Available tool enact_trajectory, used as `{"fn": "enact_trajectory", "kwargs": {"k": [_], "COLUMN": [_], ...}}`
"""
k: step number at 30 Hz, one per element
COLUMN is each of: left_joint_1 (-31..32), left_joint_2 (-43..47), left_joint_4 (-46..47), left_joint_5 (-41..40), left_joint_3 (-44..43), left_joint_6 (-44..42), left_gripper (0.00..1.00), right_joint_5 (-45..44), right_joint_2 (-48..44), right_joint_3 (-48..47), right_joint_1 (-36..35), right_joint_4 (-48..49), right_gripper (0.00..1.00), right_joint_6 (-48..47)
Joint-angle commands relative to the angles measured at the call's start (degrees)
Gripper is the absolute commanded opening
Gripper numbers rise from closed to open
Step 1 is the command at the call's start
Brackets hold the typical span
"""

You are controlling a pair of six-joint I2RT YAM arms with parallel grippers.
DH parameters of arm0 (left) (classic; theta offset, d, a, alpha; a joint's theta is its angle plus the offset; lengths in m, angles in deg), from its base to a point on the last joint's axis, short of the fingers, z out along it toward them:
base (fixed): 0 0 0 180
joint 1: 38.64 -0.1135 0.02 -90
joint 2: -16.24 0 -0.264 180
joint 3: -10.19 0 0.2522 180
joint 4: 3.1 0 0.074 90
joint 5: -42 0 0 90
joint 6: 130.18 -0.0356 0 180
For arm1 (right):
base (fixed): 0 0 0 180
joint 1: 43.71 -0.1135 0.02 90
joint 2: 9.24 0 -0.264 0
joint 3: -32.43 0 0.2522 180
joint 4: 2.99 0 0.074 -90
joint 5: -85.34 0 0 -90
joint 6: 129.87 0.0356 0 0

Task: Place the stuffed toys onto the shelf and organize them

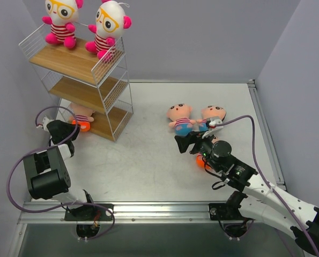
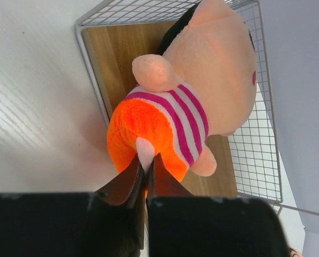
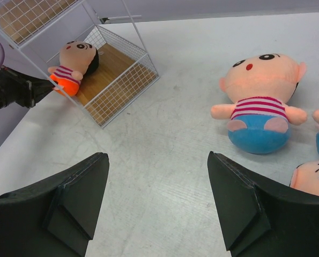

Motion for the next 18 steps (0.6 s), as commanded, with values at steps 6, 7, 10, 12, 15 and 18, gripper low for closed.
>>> {"fn": "enact_trajectory", "kwargs": {"k": [6,7,10,12,15,18], "left_joint_1": [-2.9,-3.1,-4.7,-5.4,-6.5,-7.1], "left_joint_2": [-1.8,-2.3,-4.5,-6.3,-8.1,-10.1], "left_joint_4": [-0.9,-2.0,-3.9,-4.0,-5.0,-7.3], "left_joint_5": [10.3,12.5,18.4,21.3,25.2,28.2], "left_joint_3": [-7.4,-8.5,-11.8,-13.6,-15.6,-17.7], "left_joint_6": [-13.3,-14.5,-17.1,-17.7,-18.9,-20.1], "left_gripper": [0.02,0.02,0.02,0.03,0.02,0.02], "right_joint_5": [0.4,0.4,0.7,1.0,1.4,1.6], "right_joint_2": [0.1,0.2,0.2,0.3,0.2,0.1], "right_joint_3": [-0.4,-0.3,0.0,0.0,0.2,0.4], "right_joint_1": [0.4,0.4,0.3,0.4,0.3,0.3], "right_joint_4": [2.6,2.8,3.3,3.5,4.0,4.3], "right_gripper": [0.75,0.75,0.75,0.75,0.75,0.75], "right_joint_6": [-1.5,-1.5,-1.5,-1.5,-1.5,-1.6]}}
